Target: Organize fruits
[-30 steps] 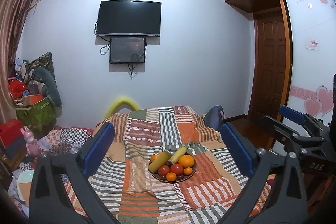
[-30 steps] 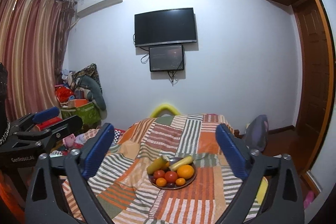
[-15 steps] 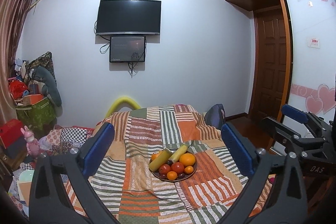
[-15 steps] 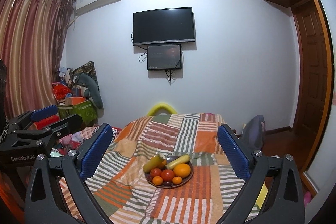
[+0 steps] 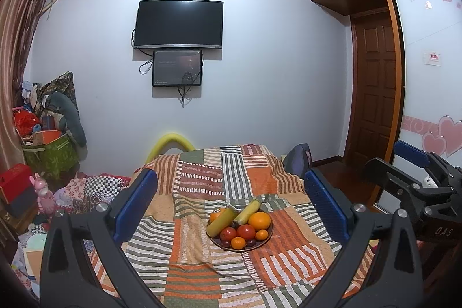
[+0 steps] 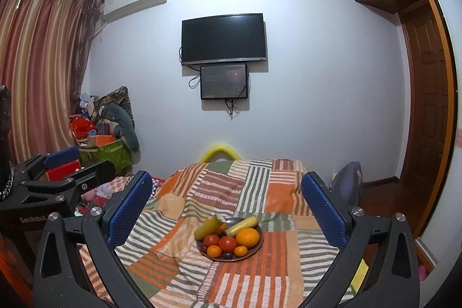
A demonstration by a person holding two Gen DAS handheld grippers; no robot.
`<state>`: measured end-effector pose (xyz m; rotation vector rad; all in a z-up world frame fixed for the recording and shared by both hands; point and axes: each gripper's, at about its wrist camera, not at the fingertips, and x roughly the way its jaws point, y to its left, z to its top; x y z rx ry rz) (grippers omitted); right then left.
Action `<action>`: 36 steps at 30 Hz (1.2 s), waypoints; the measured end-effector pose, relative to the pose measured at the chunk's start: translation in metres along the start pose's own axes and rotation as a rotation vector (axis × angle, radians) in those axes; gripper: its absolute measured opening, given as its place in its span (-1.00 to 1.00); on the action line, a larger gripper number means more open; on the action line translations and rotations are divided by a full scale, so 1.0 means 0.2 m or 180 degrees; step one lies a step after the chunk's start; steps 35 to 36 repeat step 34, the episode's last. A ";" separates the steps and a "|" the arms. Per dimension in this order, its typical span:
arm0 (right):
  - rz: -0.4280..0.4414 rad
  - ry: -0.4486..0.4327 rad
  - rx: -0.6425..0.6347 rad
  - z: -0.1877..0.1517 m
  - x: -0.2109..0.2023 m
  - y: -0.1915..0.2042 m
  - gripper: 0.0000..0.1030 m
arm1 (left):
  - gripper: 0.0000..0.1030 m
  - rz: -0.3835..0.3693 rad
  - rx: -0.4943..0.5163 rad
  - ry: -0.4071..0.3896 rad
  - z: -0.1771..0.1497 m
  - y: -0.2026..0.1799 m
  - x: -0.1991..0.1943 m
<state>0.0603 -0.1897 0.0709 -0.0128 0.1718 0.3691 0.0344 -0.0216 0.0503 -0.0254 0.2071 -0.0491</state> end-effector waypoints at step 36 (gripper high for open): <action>-0.0029 0.0025 0.0076 0.00 0.02 -0.04 1.00 | 1.00 -0.0107 0.0001 0.0027 -0.01 -0.03 0.01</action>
